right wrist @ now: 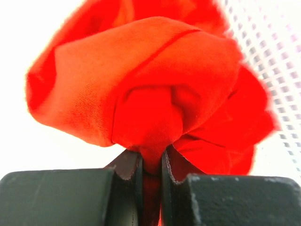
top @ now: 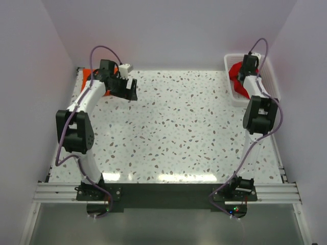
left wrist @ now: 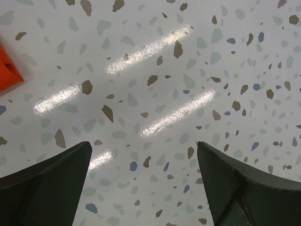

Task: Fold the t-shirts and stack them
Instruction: Grab the tshirt from the pile, then move the tshirt to the center of the board

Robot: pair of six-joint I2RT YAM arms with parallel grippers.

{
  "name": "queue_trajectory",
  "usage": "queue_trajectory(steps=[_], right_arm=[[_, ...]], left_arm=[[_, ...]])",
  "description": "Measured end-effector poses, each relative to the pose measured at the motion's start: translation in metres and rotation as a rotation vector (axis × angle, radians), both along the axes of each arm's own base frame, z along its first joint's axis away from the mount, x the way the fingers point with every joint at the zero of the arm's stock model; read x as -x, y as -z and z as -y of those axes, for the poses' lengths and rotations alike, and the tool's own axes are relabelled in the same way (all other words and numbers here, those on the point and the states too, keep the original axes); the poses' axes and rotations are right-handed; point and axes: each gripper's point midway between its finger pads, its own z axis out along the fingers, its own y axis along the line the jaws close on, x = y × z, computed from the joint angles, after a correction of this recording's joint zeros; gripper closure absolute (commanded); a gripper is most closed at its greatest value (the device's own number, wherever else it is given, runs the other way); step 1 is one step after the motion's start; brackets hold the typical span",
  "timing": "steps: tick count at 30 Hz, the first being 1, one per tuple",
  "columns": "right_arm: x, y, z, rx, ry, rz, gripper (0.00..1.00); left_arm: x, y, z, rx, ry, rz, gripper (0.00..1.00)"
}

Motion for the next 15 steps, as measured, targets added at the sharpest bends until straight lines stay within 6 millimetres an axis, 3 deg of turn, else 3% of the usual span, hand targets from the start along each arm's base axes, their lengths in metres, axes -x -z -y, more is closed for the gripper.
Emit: queue_trajectory(steps=[3, 8, 11, 15], right_arm=[[0.008, -0.053, -0.011, -0.021, -0.036, 0.096, 1.0], [0.023, -0.173, -0.035, -0.047, -0.143, 0.332, 1.0], [0.038, -0.244, -0.058, -0.058, -0.249, 0.47, 1.0], [0.068, -0.315, -0.1, -0.083, -0.425, 0.6, 1.0]], left_arm=[[0.004, -0.001, 0.0, 0.005, 0.002, 0.004, 0.0], [0.015, -0.013, 0.0, 0.03, 0.008, 0.025, 0.0], [0.018, -0.024, -0.004, 0.05, 0.006, 0.055, 0.0], [0.023, -0.039, -0.011, 0.067, -0.007, 0.1, 0.0]])
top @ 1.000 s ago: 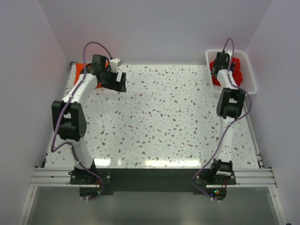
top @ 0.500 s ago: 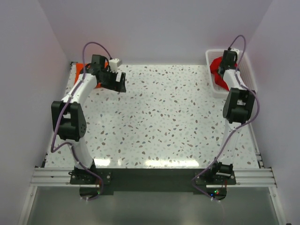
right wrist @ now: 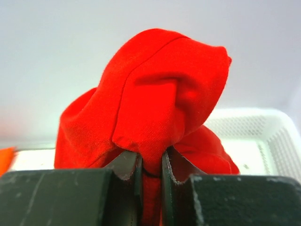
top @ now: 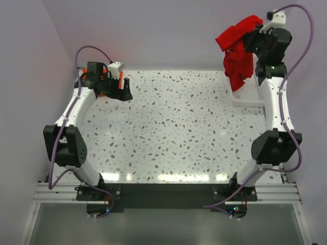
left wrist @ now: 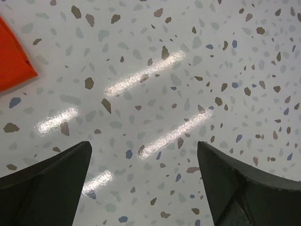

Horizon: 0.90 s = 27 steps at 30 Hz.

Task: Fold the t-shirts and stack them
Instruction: Move the tshirt to the center of the board

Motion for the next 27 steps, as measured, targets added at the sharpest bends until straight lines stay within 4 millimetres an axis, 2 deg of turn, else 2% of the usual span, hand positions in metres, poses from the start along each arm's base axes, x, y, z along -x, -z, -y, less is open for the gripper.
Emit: queue_trajectory(steps=[2, 5, 11, 14, 15, 16, 17, 18, 21, 22, 25, 27], right_arm=[[0.016, -0.025, -0.026, 0.003, -0.096, 0.047, 1.0], [0.041, -0.048, -0.069, 0.014, -0.241, 0.094, 1.0], [0.1, -0.068, -0.175, 0.022, -0.563, 0.144, 1.0], [0.126, -0.073, -0.211, 0.006, -0.692, 0.156, 1.0], [0.133, -0.073, -0.218, 0.002, -0.726, 0.155, 0.77], [0.14, -0.07, -0.223, 0.002, -0.756, 0.148, 0.58], [0.146, -0.062, -0.226, 0.01, -0.78, 0.136, 0.43], [0.149, -0.053, -0.225, 0.015, -0.786, 0.113, 0.21], [0.15, -0.001, -0.208, 0.059, -0.8, 0.006, 0.01], [0.147, 0.017, -0.197, 0.068, -0.793, -0.038, 0.01], [0.125, 0.097, -0.14, 0.064, -0.708, -0.255, 0.01], [0.117, 0.149, -0.112, 0.069, -0.677, -0.402, 0.01]], left_arm=[[0.004, -0.009, -0.004, 0.008, -0.008, 0.026, 0.0], [0.009, -0.025, -0.011, 0.018, -0.019, 0.075, 0.0], [0.023, -0.056, -0.014, 0.038, -0.018, 0.164, 0.0], [0.03, -0.065, -0.012, 0.05, -0.007, 0.187, 0.0], [0.032, -0.067, -0.011, 0.053, -0.003, 0.193, 0.0], [0.033, -0.068, -0.011, 0.056, 0.0, 0.195, 0.0], [0.034, -0.068, -0.01, 0.059, 0.004, 0.196, 0.0], [0.034, -0.068, -0.009, 0.062, 0.01, 0.196, 0.0], [0.038, -0.061, -0.006, 0.07, 0.034, 0.181, 0.0], [0.041, -0.057, -0.005, 0.069, 0.05, 0.176, 0.0], [0.048, -0.045, -0.003, 0.063, 0.091, 0.156, 0.0], [0.052, -0.035, -0.003, 0.045, 0.121, 0.141, 0.0]])
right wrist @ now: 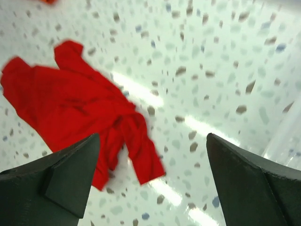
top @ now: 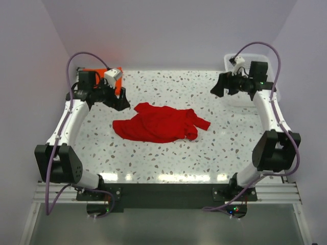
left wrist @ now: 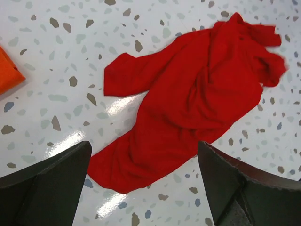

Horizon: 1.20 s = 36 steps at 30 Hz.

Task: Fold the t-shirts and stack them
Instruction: Move the tshirt to the center of the board, then flatten the tshirt out

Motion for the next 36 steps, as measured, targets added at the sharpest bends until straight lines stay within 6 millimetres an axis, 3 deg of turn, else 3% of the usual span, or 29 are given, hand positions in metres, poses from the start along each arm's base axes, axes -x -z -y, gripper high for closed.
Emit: queue_trajectory(steps=[2, 4, 8, 13, 16, 22, 25, 28, 29, 30, 33, 35, 36], right_arm=[[0.004, 0.041, 0.008, 0.036, -0.023, -0.114, 0.02], [0.018, 0.07, 0.003, 0.073, -0.085, -0.203, 0.02], [0.048, 0.096, -0.019, 0.158, -0.223, -0.269, 0.06], [0.078, 0.135, -0.039, 0.241, -0.327, -0.358, 0.09], [0.074, 0.156, -0.036, 0.273, -0.314, -0.399, 0.12], [0.051, 0.207, -0.029, 0.335, -0.268, -0.472, 0.19], [0.039, 0.223, -0.028, 0.353, -0.26, -0.486, 0.39], [0.032, 0.229, -0.03, 0.358, -0.26, -0.488, 0.64], [0.03, 0.229, -0.03, 0.358, -0.261, -0.487, 0.84], [0.028, 0.228, -0.03, 0.361, -0.266, -0.479, 1.0], [0.026, 0.224, -0.031, 0.36, -0.265, -0.476, 1.0], [0.025, 0.22, -0.031, 0.361, -0.266, -0.475, 1.0], [0.024, 0.218, -0.03, 0.361, -0.268, -0.472, 1.0]], left_arm=[[0.003, 0.013, 0.0, -0.029, 0.033, -0.011, 0.0], [0.006, 0.028, 0.001, -0.066, 0.073, -0.034, 0.04], [0.022, 0.067, 0.017, -0.159, 0.2, -0.107, 0.13], [0.059, 0.113, 0.047, -0.289, 0.383, -0.174, 0.17], [0.071, 0.133, 0.053, -0.339, 0.44, -0.215, 0.16], [0.069, 0.161, 0.039, -0.432, 0.443, -0.264, 0.11], [0.072, 0.175, 0.03, -0.479, 0.44, -0.291, 0.15], [0.075, 0.187, 0.02, -0.527, 0.431, -0.319, 0.3], [0.075, 0.19, 0.017, -0.543, 0.429, -0.324, 0.37], [0.075, 0.192, 0.014, -0.56, 0.427, -0.327, 0.51], [0.071, 0.195, 0.005, -0.588, 0.423, -0.326, 0.71], [0.069, 0.192, -0.003, -0.57, 0.421, -0.343, 0.79], [0.067, 0.188, -0.009, -0.548, 0.415, -0.361, 0.92]])
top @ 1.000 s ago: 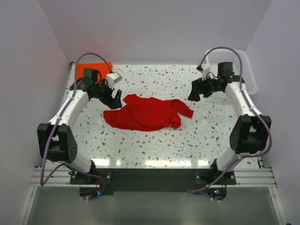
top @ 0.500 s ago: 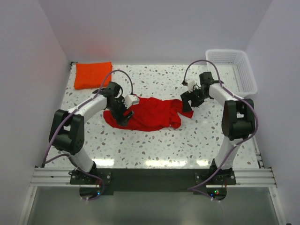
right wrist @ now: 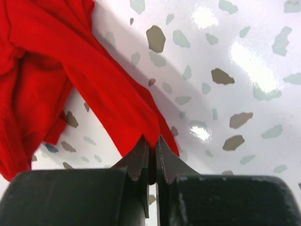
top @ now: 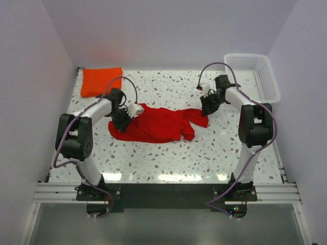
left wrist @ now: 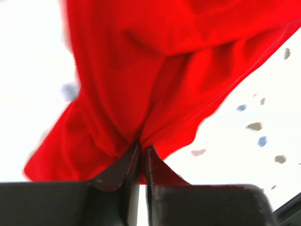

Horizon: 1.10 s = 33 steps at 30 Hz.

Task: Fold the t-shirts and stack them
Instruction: Flatten the tshirt out

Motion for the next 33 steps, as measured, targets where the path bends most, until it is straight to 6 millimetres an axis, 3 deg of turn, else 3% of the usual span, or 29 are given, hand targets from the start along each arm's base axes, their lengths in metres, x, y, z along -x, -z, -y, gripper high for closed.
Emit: queue_trajectory(steps=[2, 6, 7, 8, 11, 13, 16, 20, 24, 27, 30, 33], right_arm=[[0.0, -0.006, 0.003, -0.001, -0.002, 0.009, 1.0], [0.004, -0.032, 0.01, 0.001, -0.014, 0.056, 1.0], [0.005, -0.04, 0.011, -0.002, -0.019, 0.073, 1.0], [0.006, -0.048, 0.011, -0.008, -0.024, 0.089, 1.0], [0.011, -0.062, 0.004, -0.031, -0.044, 0.108, 1.0], [0.014, -0.063, -0.001, -0.047, -0.056, 0.095, 1.0], [0.018, -0.063, -0.007, -0.06, -0.057, 0.07, 1.0], [0.016, -0.068, -0.009, -0.072, -0.045, 0.071, 1.0], [0.012, -0.071, -0.01, -0.076, -0.028, 0.071, 1.0], [0.006, -0.07, -0.011, -0.077, -0.016, 0.062, 1.0], [0.001, -0.065, -0.011, -0.076, -0.004, 0.047, 1.0], [0.001, -0.061, -0.009, -0.066, 0.008, 0.03, 1.0]], left_arm=[[-0.014, -0.013, -0.015, 0.038, -0.037, -0.004, 1.0], [-0.053, -0.04, -0.053, 0.072, -0.134, 0.067, 1.0], [-0.063, -0.043, -0.061, 0.08, -0.158, 0.074, 0.93], [-0.074, -0.044, -0.066, 0.092, -0.184, 0.082, 0.73], [-0.102, -0.041, -0.077, 0.145, -0.293, 0.07, 0.5], [-0.116, -0.042, -0.078, 0.214, -0.354, 0.074, 0.46], [-0.115, -0.058, -0.07, 0.307, -0.366, 0.08, 0.46], [-0.089, -0.091, -0.031, 0.375, -0.242, 0.122, 0.48], [-0.027, -0.102, 0.047, 0.386, 0.005, 0.119, 0.48], [0.024, -0.081, 0.095, 0.366, 0.156, 0.051, 0.48], [0.048, -0.054, 0.11, 0.309, 0.188, 0.005, 0.48], [0.054, -0.037, 0.117, 0.257, 0.182, 0.005, 0.5]])
